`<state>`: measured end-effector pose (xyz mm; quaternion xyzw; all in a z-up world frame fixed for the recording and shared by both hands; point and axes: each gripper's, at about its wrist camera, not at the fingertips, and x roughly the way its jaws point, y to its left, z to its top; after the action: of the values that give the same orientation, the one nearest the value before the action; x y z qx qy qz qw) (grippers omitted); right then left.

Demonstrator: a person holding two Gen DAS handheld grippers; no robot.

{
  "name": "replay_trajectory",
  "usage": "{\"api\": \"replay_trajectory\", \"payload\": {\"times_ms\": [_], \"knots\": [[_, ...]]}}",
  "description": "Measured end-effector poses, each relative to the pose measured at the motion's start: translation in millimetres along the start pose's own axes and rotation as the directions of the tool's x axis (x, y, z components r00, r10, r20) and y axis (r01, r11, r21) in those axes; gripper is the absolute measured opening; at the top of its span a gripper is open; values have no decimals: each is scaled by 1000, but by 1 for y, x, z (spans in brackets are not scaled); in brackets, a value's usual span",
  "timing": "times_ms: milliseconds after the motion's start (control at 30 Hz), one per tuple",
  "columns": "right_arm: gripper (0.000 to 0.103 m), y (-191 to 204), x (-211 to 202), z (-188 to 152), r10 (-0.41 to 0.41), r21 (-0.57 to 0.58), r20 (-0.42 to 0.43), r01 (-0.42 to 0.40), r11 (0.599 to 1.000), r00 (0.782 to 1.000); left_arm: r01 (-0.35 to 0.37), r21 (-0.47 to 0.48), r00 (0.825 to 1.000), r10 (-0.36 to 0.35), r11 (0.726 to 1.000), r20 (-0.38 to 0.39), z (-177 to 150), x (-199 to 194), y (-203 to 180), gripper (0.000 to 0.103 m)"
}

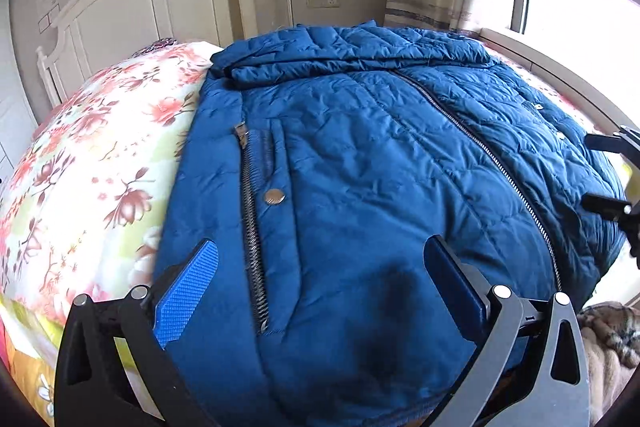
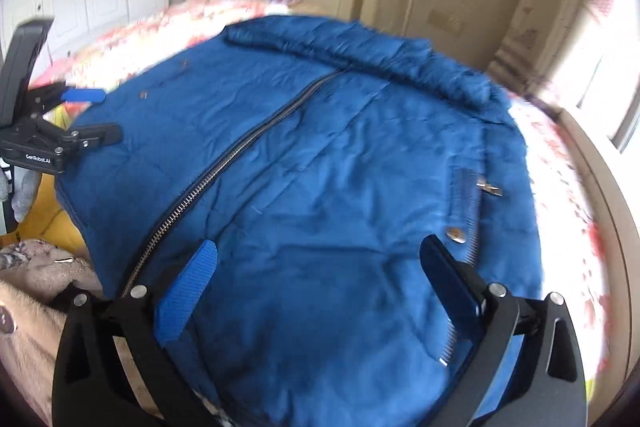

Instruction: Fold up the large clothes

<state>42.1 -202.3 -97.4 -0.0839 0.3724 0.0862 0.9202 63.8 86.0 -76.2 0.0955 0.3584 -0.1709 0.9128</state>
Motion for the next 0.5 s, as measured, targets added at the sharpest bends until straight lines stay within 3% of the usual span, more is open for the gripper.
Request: {"api": "replay_trajectory", "payload": {"times_ms": [67, 133, 300, 367, 433, 500], "knots": [[100, -14, 15, -19, 1, 37, -64, 1, 999, 998, -28, -4, 999, 27, 1000, -46, -11, 12, 7, 99], [100, -22, 9, -27, 19, 79, -15, -18, 997, 1000, 2, -33, 1000, -2, 999, -7, -18, 9, 13, 99], [100, -33, -21, -38, -66, 95, 14, 64, 993, 998, -75, -4, 996, 76, 997, 37, -22, -19, 13, 99], [100, -50, -24, -50, -91, 140, -2, 91, 986, 996, -100, -16, 995, 100, 995, 13, -29, -17, 23, 99], [100, -68, -26, -67, -90, 201, -21, 92, 975, 996, -25, -93, 1000, 25, 995, 4, -42, -14, 42, 99], [100, -71, -33, -72, -90, 227, -9, 90, 970, 996, -12, -129, 1000, 13, 992, 8, -45, -17, 49, 99]]}}
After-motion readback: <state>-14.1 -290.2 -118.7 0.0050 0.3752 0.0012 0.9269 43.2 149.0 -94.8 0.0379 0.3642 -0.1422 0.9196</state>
